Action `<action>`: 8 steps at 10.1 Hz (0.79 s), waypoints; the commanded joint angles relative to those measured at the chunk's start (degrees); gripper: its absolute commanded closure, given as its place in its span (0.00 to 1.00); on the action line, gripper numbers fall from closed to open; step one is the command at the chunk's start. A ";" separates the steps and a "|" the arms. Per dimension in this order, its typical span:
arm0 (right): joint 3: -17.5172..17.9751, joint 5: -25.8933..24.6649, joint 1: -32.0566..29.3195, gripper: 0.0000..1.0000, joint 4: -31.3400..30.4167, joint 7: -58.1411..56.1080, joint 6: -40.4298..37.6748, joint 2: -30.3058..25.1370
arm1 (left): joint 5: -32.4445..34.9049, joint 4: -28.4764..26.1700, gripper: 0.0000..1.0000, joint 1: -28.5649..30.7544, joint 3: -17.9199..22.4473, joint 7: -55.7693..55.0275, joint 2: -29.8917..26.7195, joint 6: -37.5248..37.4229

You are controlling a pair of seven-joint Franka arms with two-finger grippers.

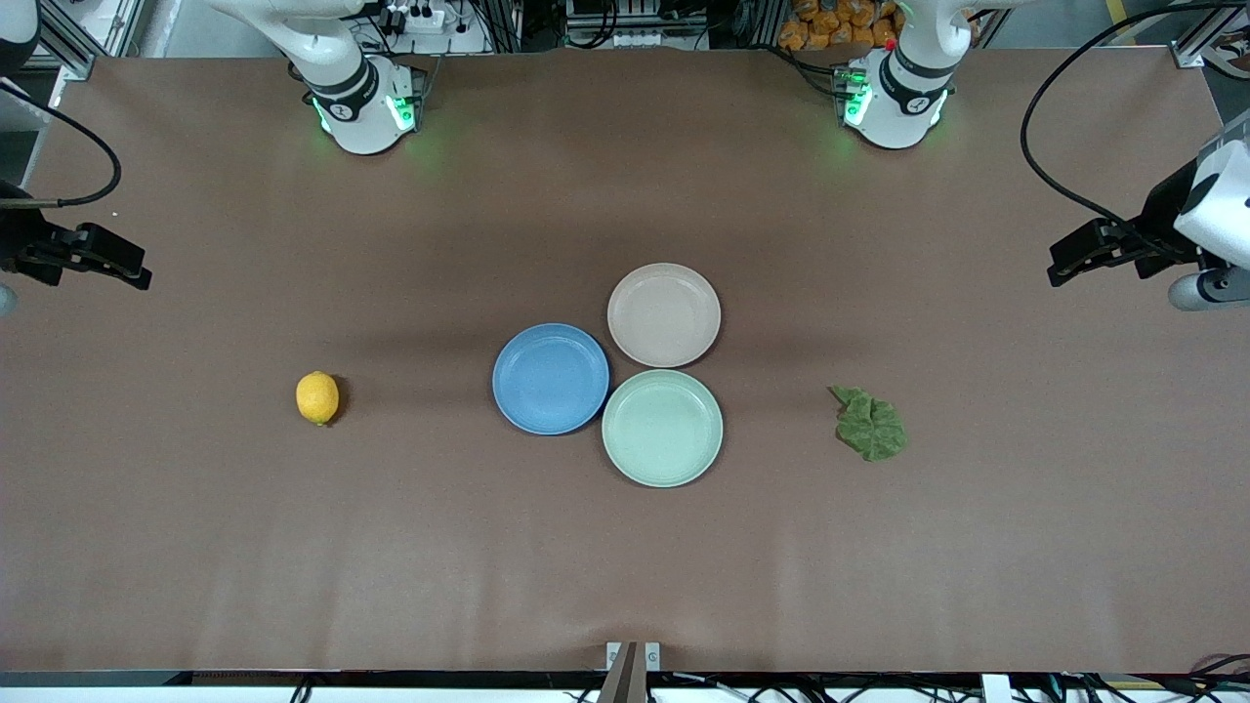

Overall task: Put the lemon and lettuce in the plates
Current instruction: 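Reach the right gripper to the lemon while the left gripper reaches the lettuce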

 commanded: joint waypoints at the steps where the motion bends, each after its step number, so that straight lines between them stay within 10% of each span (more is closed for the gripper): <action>1: 0.22 1.25 -1.24 0.00 -0.80 -0.60 3.33 0.49 | -1.54 -0.77 0.00 0.09 -0.17 1.05 2.64 4.62; 8: 0.31 3.53 -1.33 0.00 -5.95 -1.21 11.03 7.43 | -1.38 -7.88 0.00 -2.97 -0.52 1.49 19.94 25.53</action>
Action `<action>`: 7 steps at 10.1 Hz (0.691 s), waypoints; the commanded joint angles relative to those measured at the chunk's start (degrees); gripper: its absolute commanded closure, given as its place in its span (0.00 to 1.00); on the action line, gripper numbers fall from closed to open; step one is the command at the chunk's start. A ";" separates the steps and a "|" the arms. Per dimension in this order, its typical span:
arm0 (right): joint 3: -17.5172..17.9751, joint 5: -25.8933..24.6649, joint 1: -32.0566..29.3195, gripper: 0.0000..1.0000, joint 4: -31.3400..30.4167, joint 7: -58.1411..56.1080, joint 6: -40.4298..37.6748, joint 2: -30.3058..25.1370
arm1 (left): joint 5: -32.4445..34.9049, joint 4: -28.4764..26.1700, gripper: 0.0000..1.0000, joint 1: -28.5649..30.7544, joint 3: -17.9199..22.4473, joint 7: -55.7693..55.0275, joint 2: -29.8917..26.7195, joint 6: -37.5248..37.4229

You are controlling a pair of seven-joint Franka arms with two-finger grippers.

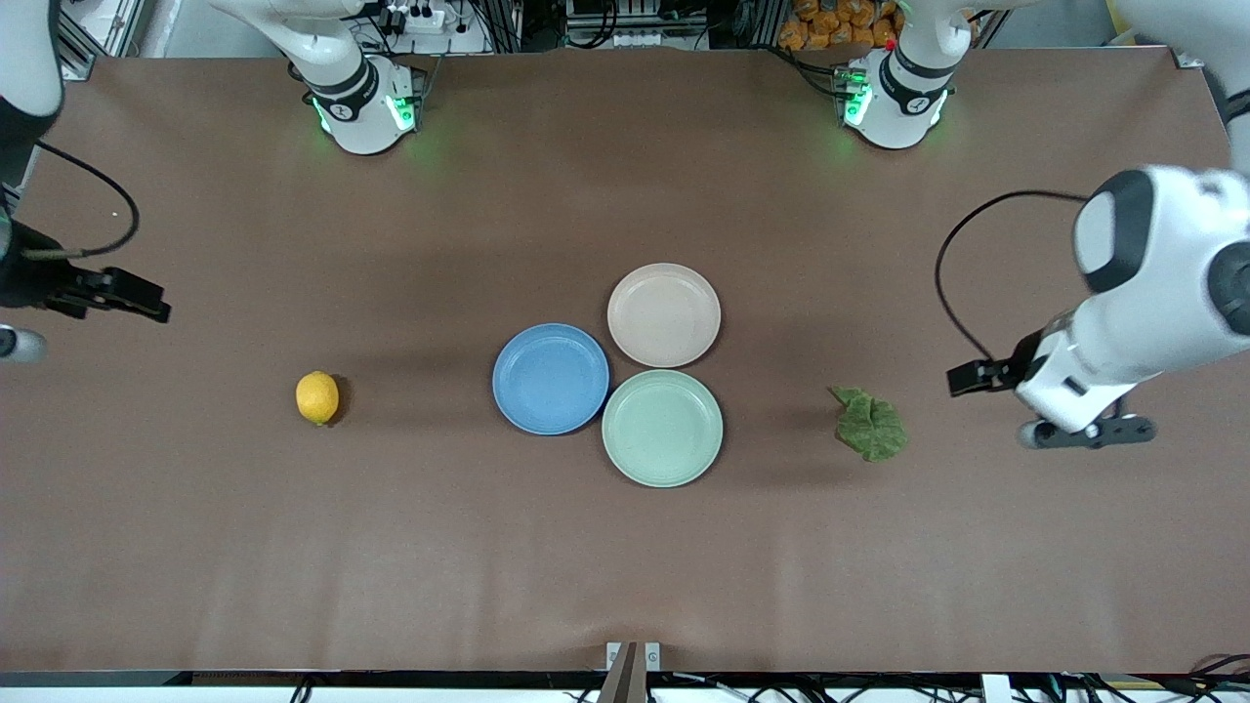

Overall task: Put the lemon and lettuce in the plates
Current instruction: 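Reach the right gripper to the lemon while the left gripper reaches the lettuce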

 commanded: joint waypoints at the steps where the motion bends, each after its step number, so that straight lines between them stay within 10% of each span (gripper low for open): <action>1: 0.16 1.77 -0.48 0.00 -8.51 -0.88 12.49 2.04 | -0.56 -2.04 0.00 -1.35 -0.13 1.41 5.18 6.80; 7: 0.07 1.68 -0.13 0.00 -21.64 -2.55 36.17 11.78 | -0.47 -2.48 0.00 -3.64 -0.13 1.41 16.19 13.85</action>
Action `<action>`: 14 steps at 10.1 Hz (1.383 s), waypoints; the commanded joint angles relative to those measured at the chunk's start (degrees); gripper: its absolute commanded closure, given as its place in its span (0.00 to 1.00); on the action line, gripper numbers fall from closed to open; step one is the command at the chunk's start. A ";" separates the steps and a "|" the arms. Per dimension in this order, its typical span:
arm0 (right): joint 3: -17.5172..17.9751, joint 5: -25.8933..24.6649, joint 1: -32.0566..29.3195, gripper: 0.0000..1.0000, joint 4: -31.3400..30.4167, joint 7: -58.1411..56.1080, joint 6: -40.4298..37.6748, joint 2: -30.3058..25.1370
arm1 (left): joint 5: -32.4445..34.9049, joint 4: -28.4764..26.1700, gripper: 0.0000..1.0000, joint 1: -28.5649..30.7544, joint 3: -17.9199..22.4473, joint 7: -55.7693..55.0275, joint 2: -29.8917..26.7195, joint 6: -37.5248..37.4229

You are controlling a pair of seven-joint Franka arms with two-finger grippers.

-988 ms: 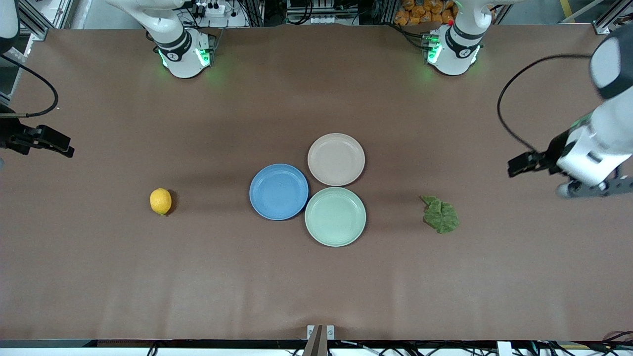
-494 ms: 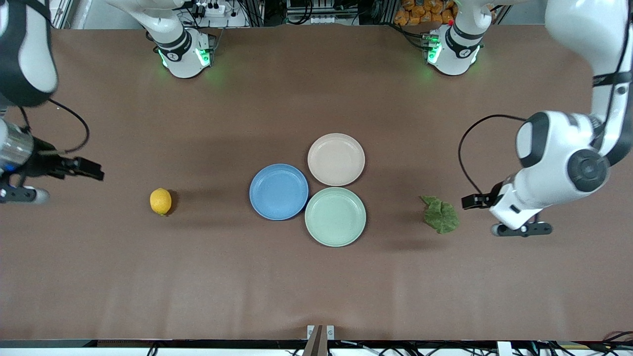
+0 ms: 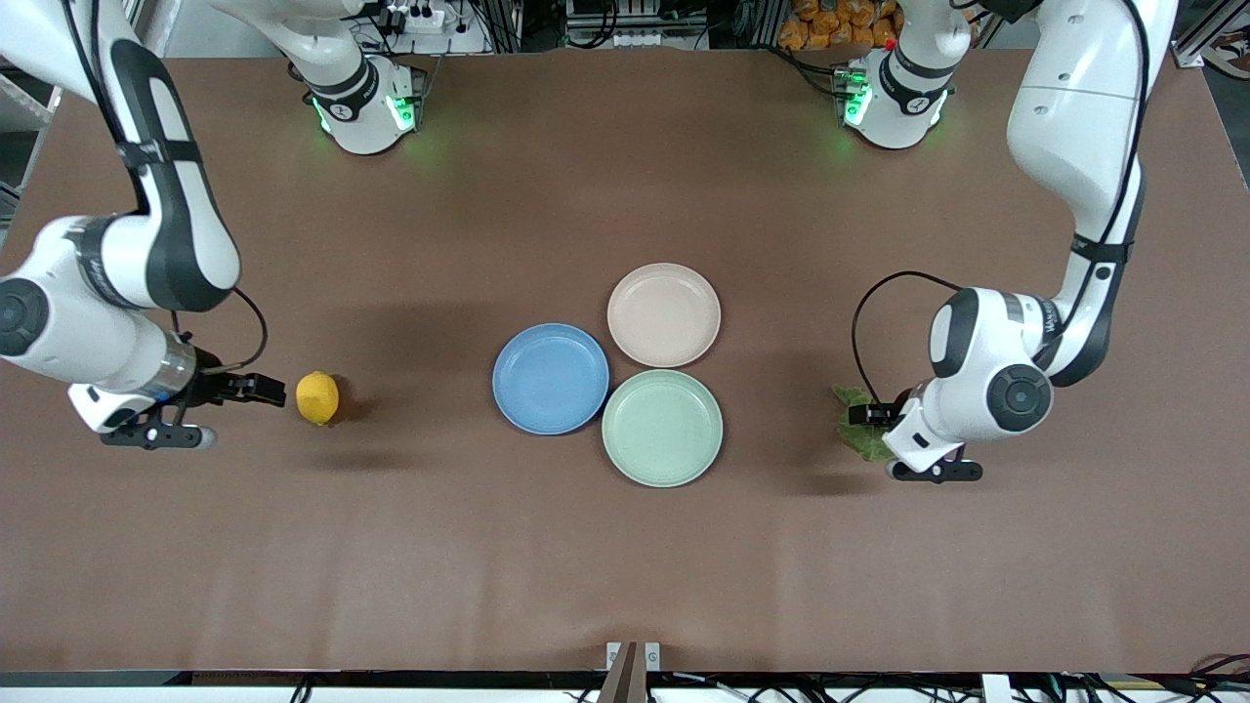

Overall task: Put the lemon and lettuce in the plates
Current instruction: 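Close the right gripper on the lemon while the left gripper grasps the lettuce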

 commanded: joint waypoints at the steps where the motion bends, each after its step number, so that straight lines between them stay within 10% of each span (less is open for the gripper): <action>1: 0.24 0.69 -0.20 0.00 -4.30 -2.16 7.90 2.75 | -0.47 -0.55 0.00 -0.14 0.32 1.41 1.05 2.53; 6: 0.33 0.95 -0.55 0.00 -5.29 -5.43 12.16 8.03 | -0.12 -2.32 0.24 -0.23 0.32 1.41 2.01 5.89; 9: 0.42 1.74 0.06 0.00 -5.29 -5.51 12.07 9.44 | 0.15 -2.32 0.89 -0.23 0.32 1.32 2.02 5.89; 12: 0.42 1.74 0.33 0.01 -5.29 -5.69 11.63 9.88 | -0.03 -2.32 1.00 -0.23 0.24 0.10 1.58 5.80; 14: 0.42 1.65 0.77 0.60 -5.90 -6.22 11.37 9.80 | -0.29 -2.15 1.00 -1.11 -1.07 -4.71 0.27 5.27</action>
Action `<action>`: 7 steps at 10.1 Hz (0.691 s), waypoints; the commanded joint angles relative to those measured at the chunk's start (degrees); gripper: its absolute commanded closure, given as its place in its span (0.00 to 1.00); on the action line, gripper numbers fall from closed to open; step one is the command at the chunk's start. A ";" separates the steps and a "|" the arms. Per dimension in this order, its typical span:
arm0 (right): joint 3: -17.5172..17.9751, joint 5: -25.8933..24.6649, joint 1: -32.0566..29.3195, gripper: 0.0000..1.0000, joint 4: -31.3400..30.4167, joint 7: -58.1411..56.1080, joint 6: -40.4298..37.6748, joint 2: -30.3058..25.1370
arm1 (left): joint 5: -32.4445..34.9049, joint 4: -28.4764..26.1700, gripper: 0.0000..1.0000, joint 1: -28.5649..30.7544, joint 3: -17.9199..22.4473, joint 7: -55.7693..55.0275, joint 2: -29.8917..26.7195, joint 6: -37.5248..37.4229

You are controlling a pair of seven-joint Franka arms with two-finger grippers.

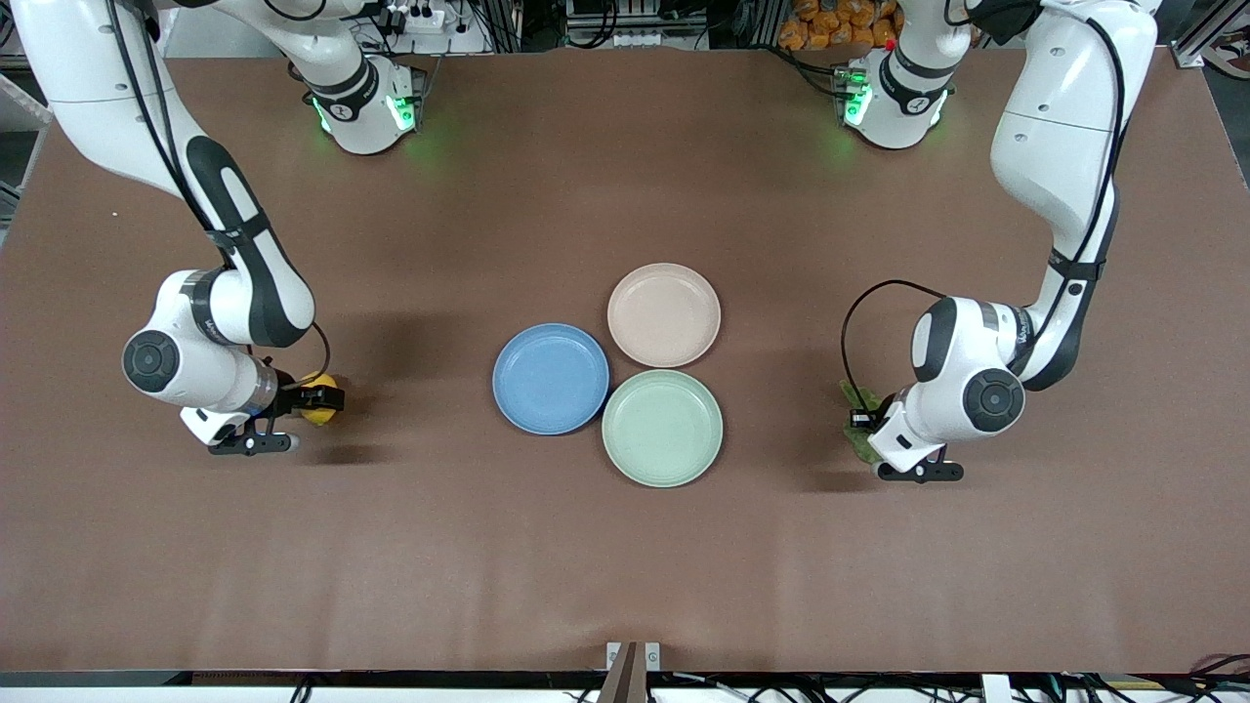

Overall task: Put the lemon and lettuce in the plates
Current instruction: 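Close the right gripper on the lemon while the left gripper grasps the lettuce, then carry the lemon over the blue plate while the left gripper carries lettuce to beige plate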

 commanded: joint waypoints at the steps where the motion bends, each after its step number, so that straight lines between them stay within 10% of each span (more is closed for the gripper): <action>1: 0.16 1.16 0.35 0.77 -0.77 -1.35 -0.19 -0.50 | -0.30 -0.48 1.00 -1.00 -2.70 -7.16 -2.83 -0.22; 2: 0.60 1.16 0.61 1.00 -0.60 -1.18 -1.85 -1.03 | -0.30 -0.22 1.00 -1.00 -4.80 -11.46 -3.62 -1.79; 7: 7.17 1.34 2.97 1.00 11.25 6.77 -14.52 -2.18 | -0.21 0.83 1.00 -1.09 -18.34 -36.50 -6.61 -5.32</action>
